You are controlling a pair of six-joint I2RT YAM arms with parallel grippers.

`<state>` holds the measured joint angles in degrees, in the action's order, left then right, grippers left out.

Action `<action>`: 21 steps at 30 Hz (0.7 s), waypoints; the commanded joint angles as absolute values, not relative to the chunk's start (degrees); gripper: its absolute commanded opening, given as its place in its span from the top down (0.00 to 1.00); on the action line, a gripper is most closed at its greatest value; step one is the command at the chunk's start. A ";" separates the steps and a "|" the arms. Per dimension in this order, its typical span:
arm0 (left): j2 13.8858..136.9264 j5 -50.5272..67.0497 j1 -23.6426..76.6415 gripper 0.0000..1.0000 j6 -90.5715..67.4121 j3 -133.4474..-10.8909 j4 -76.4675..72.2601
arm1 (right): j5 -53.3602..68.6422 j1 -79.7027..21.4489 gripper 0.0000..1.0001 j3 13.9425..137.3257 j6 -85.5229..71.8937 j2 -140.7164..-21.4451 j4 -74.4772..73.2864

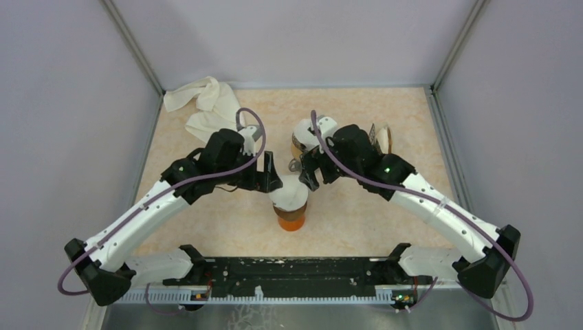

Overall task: Place the coffee filter in the dripper
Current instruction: Place the coffee filter in the coffee dripper, then reset both arms

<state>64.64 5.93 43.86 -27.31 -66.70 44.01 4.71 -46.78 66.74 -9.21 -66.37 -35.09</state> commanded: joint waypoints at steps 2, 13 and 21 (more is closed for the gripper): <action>61.64 1.72 41.79 0.05 -26.92 -68.65 37.61 | 1.16 -42.45 0.15 68.67 -9.58 -61.14 -30.40; 58.32 8.00 23.27 0.01 -24.78 -65.78 28.57 | -10.28 -28.69 0.08 65.85 -11.07 -54.20 -30.40; 55.50 7.48 14.61 0.01 -23.74 -63.36 23.99 | -28.63 -26.10 0.01 61.58 -11.10 -46.03 -28.26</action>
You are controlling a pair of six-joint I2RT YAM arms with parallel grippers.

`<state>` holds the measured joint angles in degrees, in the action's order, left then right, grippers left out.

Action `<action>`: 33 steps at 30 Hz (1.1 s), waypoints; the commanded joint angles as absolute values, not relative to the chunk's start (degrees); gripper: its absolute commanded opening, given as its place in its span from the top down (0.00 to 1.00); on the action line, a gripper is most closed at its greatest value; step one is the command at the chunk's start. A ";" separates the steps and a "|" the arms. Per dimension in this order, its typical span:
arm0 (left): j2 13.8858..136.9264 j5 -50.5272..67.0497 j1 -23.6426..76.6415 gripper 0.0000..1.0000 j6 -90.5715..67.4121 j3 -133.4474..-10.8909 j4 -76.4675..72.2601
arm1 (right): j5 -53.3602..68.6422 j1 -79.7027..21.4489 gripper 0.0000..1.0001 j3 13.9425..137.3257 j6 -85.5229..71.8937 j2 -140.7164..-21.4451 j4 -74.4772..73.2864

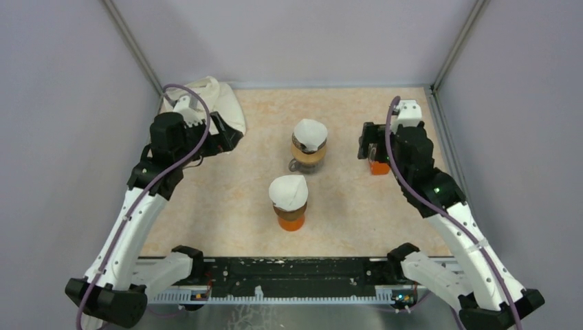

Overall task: Place the coffee filter in the dripper
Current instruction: Reset both arms

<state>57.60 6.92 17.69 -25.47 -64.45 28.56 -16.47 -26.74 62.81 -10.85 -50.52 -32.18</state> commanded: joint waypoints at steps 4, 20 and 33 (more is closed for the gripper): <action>51.70 4.39 13.71 0.01 -21.23 -60.96 19.25 | -37.38 -26.10 0.01 57.96 -7.96 -39.69 -24.69; 34.02 -12.88 13.71 0.00 -12.13 -43.09 0.42 | -45.40 -26.13 0.01 42.36 -0.19 -26.55 -7.72; 30.46 -12.44 12.86 0.00 -12.31 -39.69 -0.38 | -45.03 -26.10 0.01 37.75 0.71 -23.69 -3.20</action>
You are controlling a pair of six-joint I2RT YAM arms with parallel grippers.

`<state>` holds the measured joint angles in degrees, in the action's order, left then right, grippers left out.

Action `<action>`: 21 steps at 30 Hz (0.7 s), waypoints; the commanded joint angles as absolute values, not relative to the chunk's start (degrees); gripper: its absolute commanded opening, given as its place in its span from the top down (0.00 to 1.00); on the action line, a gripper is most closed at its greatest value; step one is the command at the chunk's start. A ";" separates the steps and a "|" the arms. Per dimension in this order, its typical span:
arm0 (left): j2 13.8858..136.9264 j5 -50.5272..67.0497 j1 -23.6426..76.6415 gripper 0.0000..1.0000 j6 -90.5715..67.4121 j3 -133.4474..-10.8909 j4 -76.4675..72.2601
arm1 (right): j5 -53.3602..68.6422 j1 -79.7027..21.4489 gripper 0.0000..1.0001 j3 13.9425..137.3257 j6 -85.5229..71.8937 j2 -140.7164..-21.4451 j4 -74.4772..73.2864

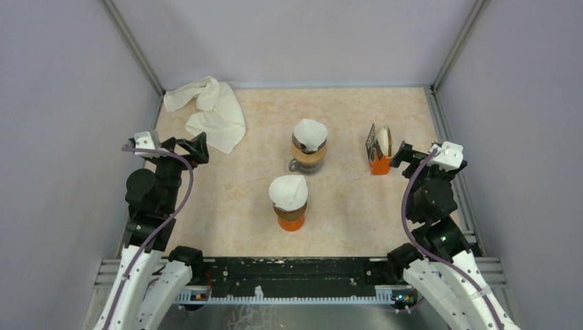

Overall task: Place the coffee filter in the dripper
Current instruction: Reset both arms

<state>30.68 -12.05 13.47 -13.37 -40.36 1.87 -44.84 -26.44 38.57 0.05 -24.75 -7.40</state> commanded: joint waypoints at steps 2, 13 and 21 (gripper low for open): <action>30.31 -12.50 12.62 0.00 -12.51 -39.73 0.01 | -44.99 -26.11 0.01 37.60 0.63 -23.60 -3.02; 28.92 -11.62 12.00 0.00 -12.17 -38.83 -1.04 | -44.47 -26.10 0.01 37.10 0.56 -23.94 -2.60; 29.04 -10.62 11.62 0.00 -11.95 -39.03 -0.88 | -44.30 -26.10 0.01 36.85 0.60 -23.91 -2.49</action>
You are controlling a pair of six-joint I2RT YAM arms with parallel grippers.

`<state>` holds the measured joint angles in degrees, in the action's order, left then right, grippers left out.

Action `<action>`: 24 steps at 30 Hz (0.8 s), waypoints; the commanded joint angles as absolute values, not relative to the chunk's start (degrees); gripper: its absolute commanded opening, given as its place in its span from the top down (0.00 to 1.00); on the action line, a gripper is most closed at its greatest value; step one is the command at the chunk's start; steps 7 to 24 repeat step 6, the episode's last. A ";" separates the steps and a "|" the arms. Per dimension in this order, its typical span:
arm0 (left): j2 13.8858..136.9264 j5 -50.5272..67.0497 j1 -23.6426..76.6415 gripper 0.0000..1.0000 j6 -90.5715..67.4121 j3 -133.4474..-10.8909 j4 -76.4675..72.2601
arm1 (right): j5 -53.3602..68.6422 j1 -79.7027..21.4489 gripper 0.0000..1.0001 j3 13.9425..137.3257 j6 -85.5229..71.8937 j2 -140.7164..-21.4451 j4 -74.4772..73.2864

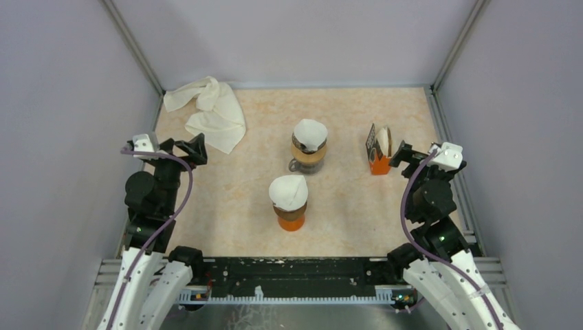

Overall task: Place the coffee filter in the dripper
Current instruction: Reset both arms

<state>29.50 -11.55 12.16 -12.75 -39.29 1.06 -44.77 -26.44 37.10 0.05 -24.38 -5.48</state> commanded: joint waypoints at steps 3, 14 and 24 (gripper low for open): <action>28.68 -10.09 11.52 0.00 -12.19 -38.63 -1.05 | -44.30 -26.10 0.01 36.91 0.55 -23.85 -2.46; 28.39 -9.57 11.43 0.01 -12.18 -38.19 -1.49 | -44.24 -26.11 0.01 36.83 0.57 -23.82 -2.51; 28.39 -9.57 11.43 0.01 -12.18 -38.19 -1.49 | -44.24 -26.11 0.01 36.83 0.57 -23.82 -2.51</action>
